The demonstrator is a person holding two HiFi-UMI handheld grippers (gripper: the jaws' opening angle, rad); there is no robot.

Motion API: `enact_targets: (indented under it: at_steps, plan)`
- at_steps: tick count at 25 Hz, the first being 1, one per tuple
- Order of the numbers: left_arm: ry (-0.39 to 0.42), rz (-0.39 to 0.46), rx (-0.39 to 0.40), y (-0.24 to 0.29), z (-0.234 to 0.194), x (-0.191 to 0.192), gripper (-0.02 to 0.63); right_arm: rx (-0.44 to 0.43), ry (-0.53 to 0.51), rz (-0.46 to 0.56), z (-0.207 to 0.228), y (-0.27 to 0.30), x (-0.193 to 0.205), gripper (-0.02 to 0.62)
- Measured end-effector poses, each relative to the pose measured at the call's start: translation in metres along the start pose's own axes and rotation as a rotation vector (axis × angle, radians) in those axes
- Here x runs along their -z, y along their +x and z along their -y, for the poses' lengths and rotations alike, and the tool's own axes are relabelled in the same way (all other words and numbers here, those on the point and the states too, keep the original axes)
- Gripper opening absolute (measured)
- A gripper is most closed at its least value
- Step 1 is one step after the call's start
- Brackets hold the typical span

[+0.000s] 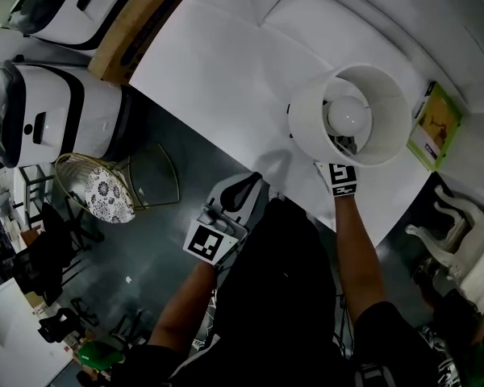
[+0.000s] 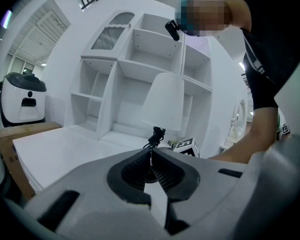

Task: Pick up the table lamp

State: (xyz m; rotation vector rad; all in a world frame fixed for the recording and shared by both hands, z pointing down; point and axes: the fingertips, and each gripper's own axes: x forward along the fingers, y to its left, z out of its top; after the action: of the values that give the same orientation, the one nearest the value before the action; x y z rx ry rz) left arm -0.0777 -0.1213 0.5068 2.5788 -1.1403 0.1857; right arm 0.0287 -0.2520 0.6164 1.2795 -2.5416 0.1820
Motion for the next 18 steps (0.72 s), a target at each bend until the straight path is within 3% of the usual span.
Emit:
enact_targets:
  at_steps: [18]
  plan:
    - [0.007, 0.001, 0.012, 0.0059, 0.0014, -0.0069, 0.025, -0.032, 0.017, -0.011, -0.0002, -0.0045, -0.0048, 0.115]
